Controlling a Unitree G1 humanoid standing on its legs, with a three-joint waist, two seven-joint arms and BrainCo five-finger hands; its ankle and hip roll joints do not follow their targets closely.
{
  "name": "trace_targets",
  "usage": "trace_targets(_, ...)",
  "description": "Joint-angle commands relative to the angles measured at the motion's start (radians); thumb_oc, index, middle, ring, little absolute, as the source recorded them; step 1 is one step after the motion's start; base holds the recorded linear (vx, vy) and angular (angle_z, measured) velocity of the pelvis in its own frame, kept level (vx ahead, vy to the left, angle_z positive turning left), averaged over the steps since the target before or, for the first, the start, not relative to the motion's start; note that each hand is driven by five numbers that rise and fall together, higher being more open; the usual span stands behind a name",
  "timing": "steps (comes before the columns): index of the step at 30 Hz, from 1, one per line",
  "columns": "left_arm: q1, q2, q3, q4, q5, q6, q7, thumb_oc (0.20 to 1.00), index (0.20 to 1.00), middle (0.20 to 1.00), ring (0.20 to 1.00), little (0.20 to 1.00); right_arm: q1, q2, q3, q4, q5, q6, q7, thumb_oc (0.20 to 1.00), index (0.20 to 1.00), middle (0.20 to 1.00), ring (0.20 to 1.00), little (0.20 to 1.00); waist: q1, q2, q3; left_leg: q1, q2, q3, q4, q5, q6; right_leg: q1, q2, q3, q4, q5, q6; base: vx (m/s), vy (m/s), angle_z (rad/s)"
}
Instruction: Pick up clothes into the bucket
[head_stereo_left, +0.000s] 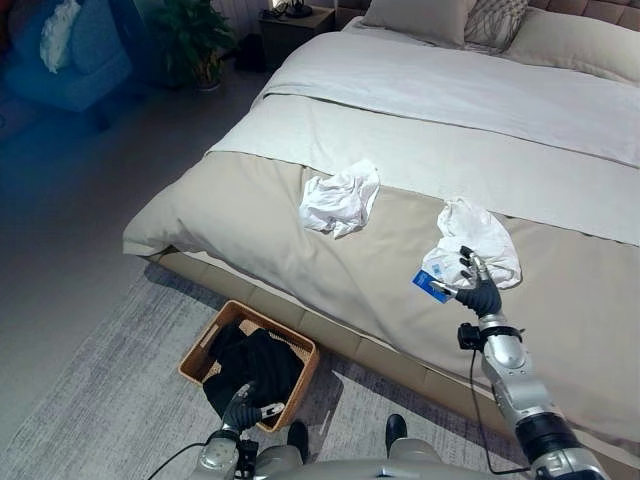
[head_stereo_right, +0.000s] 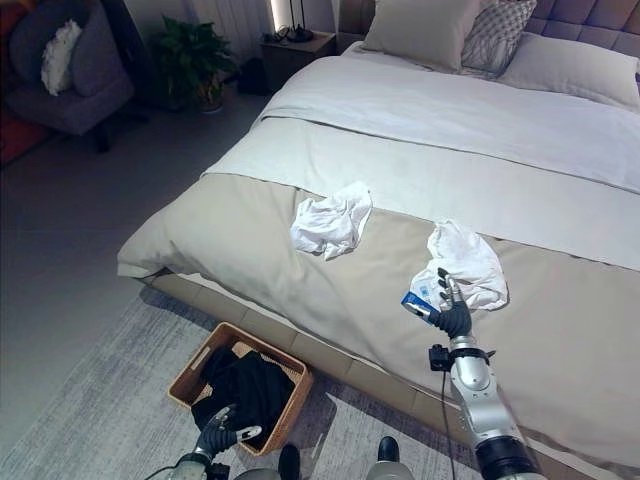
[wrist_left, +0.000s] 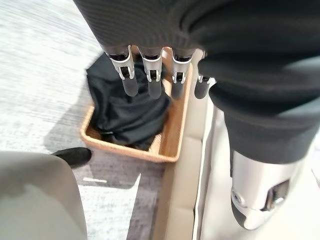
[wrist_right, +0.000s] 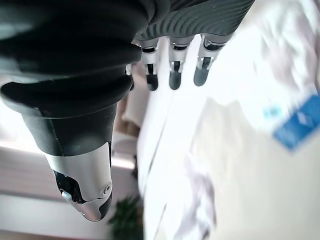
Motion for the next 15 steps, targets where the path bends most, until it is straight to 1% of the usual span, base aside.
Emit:
trace_targets(1, -0.023, 0.016, -0.018, -0.036, 0.046, -0.031, -0.006, 1.0, 1.0, 1.0, 1.0, 1.0, -0.067, -0.1, -0.058, -0.074, -0.225, -0.01, -0.11, 1.0, 1.0, 1.0, 1.0, 1.0, 0.022, -0.033, 0.004, -0.045, -0.048, 0.011, 0.121, -0.098, 0.032, -0.031, -0.014, 0.004, 0.143, -0.082, 0.024, 0.06, 0.038, -0.01)
trace_targets(2, -0.022, 0.021, -0.018, -0.037, 0.049, -0.031, -0.001, 1.0, 1.0, 1.0, 1.0, 1.0, -0.083, -0.119, -0.065, -0.054, -0.255, -0.001, -0.135, 1.0, 1.0, 1.0, 1.0, 1.0, 0.023, -0.034, 0.005, -0.045, -0.05, 0.008, 0.126, -0.103, 0.034, -0.031, -0.015, 0.005, 0.152, -0.086, 0.025, 0.05, 0.039, -0.01)
trace_targets(4, -0.024, 0.031, -0.018, -0.042, 0.042, -0.031, 0.016, 1.0, 1.0, 1.0, 1.0, 1.0, -0.128, -0.171, -0.067, -0.005, -0.318, 0.038, -0.179, 1.0, 1.0, 1.0, 1.0, 1.0, 0.029, -0.036, 0.011, -0.049, -0.056, 0.005, 0.14, -0.111, 0.037, -0.034, -0.019, 0.008, 0.166, -0.091, 0.029, 0.03, 0.041, 0.0)
trace_targets(6, -0.022, 0.039, -0.011, -0.049, 0.027, -0.029, 0.033, 1.0, 1.0, 1.0, 1.0, 1.0, -0.184, -0.21, -0.065, 0.05, -0.332, 0.059, -0.206, 1.0, 1.0, 1.0, 1.0, 1.0, 0.035, -0.036, 0.019, -0.061, -0.064, 0.003, 0.158, -0.117, 0.041, -0.04, -0.026, 0.008, 0.177, -0.091, 0.032, -0.01, 0.059, 0.0)
trace_targets(10, -0.025, 0.05, -0.005, -0.037, -0.021, -0.019, 0.073, 1.0, 1.0, 1.0, 1.0, 1.0, -0.328, -0.274, -0.035, 0.216, -0.287, 0.098, -0.258, 1.0, 1.0, 1.0, 1.0, 1.0, 0.052, -0.036, 0.049, -0.107, -0.085, -0.002, 0.203, -0.128, 0.052, -0.074, -0.044, 0.018, 0.208, -0.086, 0.037, -0.04, 0.078, -0.01)
trace_targets(11, -0.025, 0.05, -0.005, -0.037, -0.021, -0.019, 0.073, 1.0, 1.0, 1.0, 1.0, 1.0, -0.329, -0.274, -0.034, 0.217, -0.287, 0.098, -0.258, 1.0, 1.0, 1.0, 1.0, 1.0, 0.052, -0.036, 0.049, -0.108, -0.085, -0.002, 0.204, -0.128, 0.052, -0.075, -0.044, 0.018, 0.209, -0.086, 0.037, -0.05, 0.114, -0.02)
trace_targets(12, -0.02, 0.057, -0.004, -0.029, -0.043, -0.013, 0.087, 1.0, 1.0, 1.0, 1.0, 1.0, -0.395, -0.302, -0.014, 0.302, -0.25, 0.114, -0.263, 1.0, 1.0, 1.0, 1.0, 1.0, 0.062, -0.031, 0.069, -0.126, -0.094, -0.006, 0.218, -0.132, 0.061, -0.101, -0.055, 0.026, 0.243, -0.086, 0.038, -0.05, 0.124, 0.03)
trace_targets(13, -0.021, 0.056, 0.001, -0.014, -0.056, -0.01, 0.092, 1.0, 1.0, 1.0, 1.0, 1.0, -0.443, -0.316, 0.007, 0.348, -0.228, 0.116, -0.263, 1.0, 1.0, 1.0, 1.0, 1.0, 0.064, -0.028, 0.08, -0.136, -0.099, -0.005, 0.226, -0.135, 0.068, -0.125, -0.059, 0.035, 0.278, -0.088, 0.039, -0.05, 0.124, -0.01)
trace_targets(14, -0.021, 0.056, 0.001, -0.014, -0.056, -0.01, 0.092, 1.0, 1.0, 1.0, 1.0, 1.0, -0.444, -0.316, 0.008, 0.348, -0.228, 0.116, -0.263, 1.0, 1.0, 1.0, 1.0, 1.0, 0.064, -0.028, 0.08, -0.137, -0.099, -0.004, 0.227, -0.135, 0.068, -0.126, -0.06, 0.036, 0.279, -0.089, 0.039, -0.06, 0.116, 0.02)
trace_targets(15, -0.021, 0.063, 0.008, 0.01, -0.07, -0.003, 0.103, 1.0, 1.0, 1.0, 1.0, 1.0, -0.509, -0.341, 0.045, 0.422, -0.201, 0.125, -0.258, 1.0, 1.0, 1.0, 1.0, 1.0, 0.07, -0.022, 0.109, -0.148, -0.104, -0.004, 0.237, -0.141, 0.078, -0.174, -0.069, 0.051, 0.355, -0.076, 0.044, -0.05, 0.096, 0.0)
